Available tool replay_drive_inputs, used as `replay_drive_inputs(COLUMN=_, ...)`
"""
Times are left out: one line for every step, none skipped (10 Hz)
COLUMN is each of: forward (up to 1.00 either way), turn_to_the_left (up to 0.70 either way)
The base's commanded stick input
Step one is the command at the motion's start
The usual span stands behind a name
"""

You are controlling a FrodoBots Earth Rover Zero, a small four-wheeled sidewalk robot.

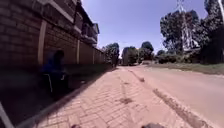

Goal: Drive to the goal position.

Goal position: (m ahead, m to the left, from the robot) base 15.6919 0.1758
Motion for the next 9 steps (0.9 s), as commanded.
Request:
replay_drive_inputs(forward=0.30, turn_to_the_left=0.00)
replay_drive_inputs(forward=0.30, turn_to_the_left=0.00)
replay_drive_inputs(forward=0.30, turn_to_the_left=0.00)
replay_drive_inputs(forward=0.30, turn_to_the_left=0.00)
replay_drive_inputs(forward=0.30, turn_to_the_left=0.00)
replay_drive_inputs(forward=0.30, turn_to_the_left=0.00)
replay_drive_inputs(forward=0.30, turn_to_the_left=0.00)
replay_drive_inputs(forward=0.30, turn_to_the_left=0.00)
replay_drive_inputs(forward=0.30, turn_to_the_left=0.00)
